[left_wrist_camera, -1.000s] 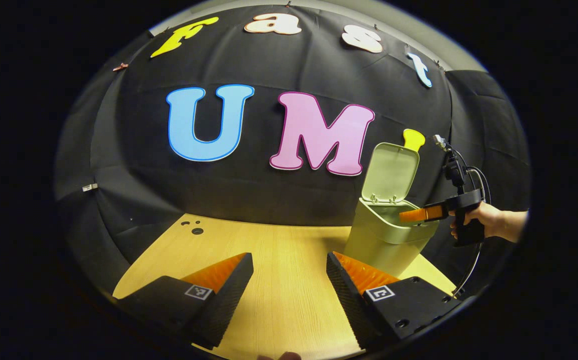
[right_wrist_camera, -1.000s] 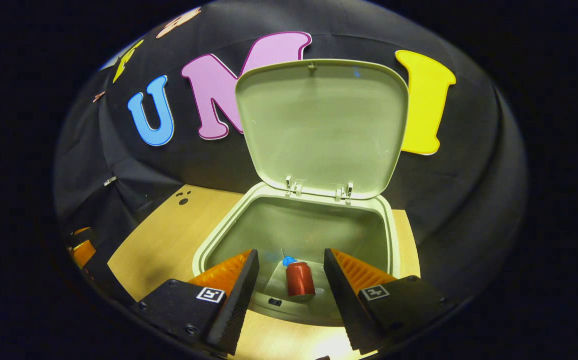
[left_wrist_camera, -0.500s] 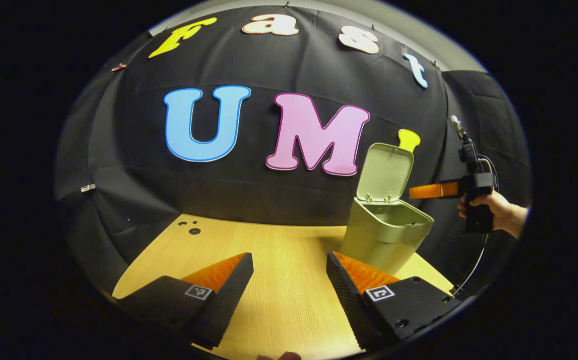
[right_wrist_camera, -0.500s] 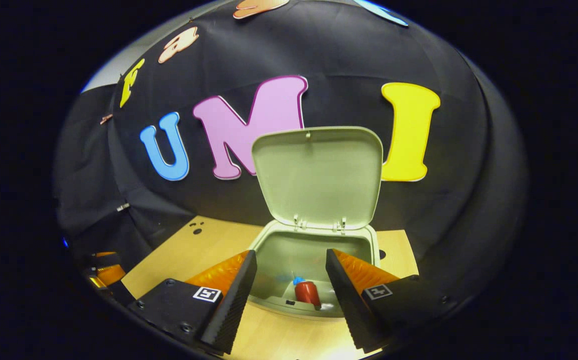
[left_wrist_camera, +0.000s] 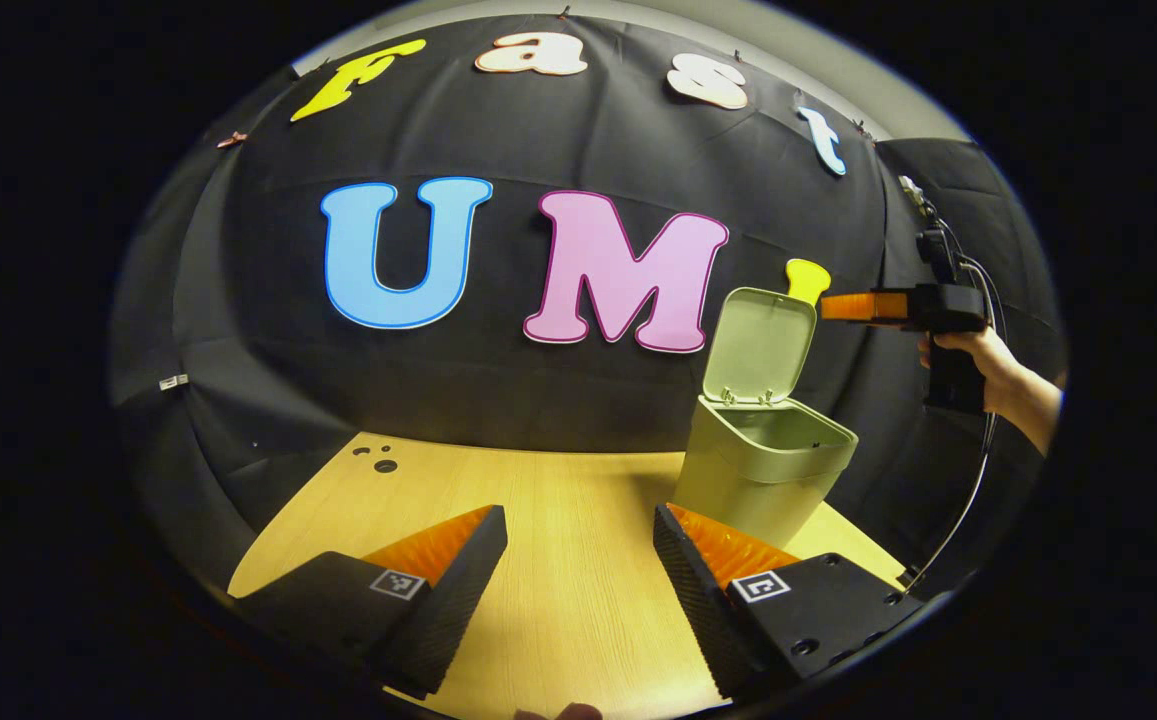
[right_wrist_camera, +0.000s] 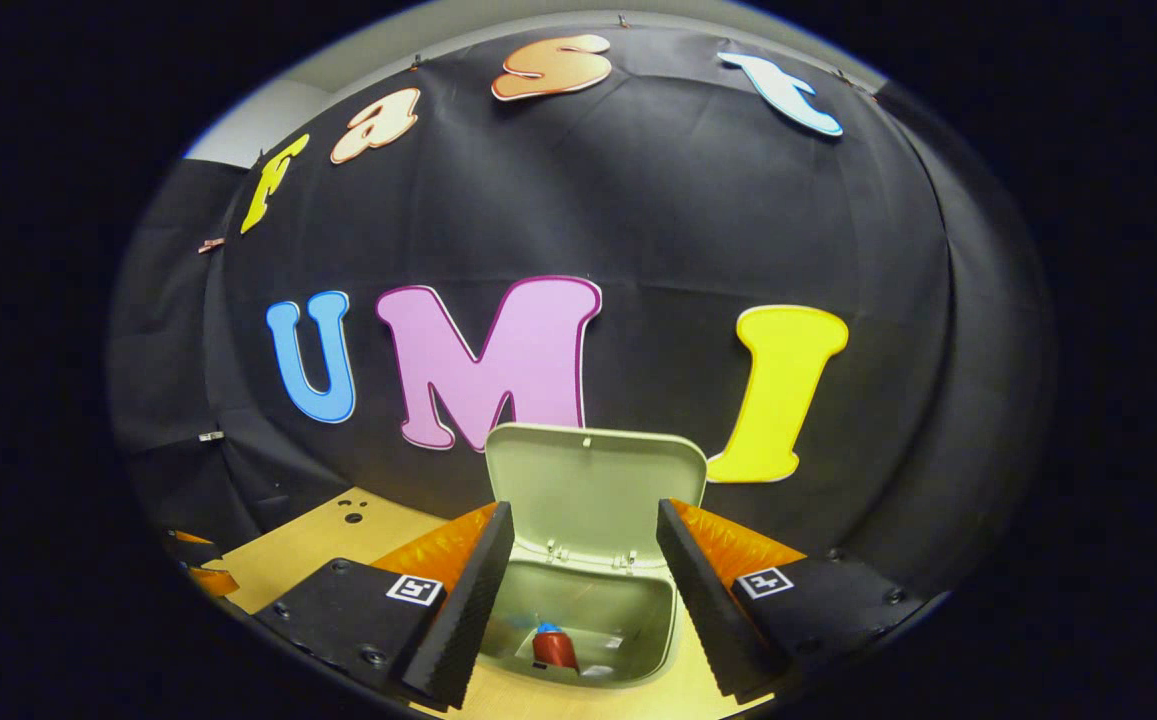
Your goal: Press the lid of the desktop garbage bin to open it, pick up the crumpled paper on the desktop and throw it into the bin, then pick up the pop can on the desktop and drop it into the bin, and finally close the garbage bin lid.
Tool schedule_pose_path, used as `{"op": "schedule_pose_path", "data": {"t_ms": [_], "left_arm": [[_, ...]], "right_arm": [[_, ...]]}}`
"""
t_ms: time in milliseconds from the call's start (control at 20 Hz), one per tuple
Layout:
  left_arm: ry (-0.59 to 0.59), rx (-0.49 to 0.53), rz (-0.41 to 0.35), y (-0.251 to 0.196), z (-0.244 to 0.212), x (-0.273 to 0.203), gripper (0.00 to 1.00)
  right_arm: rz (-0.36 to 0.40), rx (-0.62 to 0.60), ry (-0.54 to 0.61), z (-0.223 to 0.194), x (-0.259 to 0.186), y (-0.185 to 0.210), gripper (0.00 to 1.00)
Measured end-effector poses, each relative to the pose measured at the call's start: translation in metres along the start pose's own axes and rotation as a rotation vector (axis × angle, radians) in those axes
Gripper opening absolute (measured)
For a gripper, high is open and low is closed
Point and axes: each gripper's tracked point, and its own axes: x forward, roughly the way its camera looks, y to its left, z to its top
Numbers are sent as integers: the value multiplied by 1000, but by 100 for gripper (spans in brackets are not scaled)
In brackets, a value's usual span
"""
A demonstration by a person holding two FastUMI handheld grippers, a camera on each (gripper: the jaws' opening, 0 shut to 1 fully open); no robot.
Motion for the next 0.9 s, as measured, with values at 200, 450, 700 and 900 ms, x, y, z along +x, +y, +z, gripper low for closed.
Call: {"op": "schedule_pose_path", "data": {"t_ms": [200, 450, 700, 900], "left_arm": [[-1, -1, 8, 3, -1, -6, 95], [-3, 5, 27, 8, -1, -13, 95], [-1, -1, 43, 11, -2, -16, 95], [-1, 1, 58, 15, -3, -17, 95]], "right_arm": [[45, 55, -1, 18, 18, 12, 90], [53, 81, -18, 34, 46, 8, 90], [36, 86, -32, 48, 75, 1, 90], [30, 89, -6, 48, 98, 0, 90]]}}
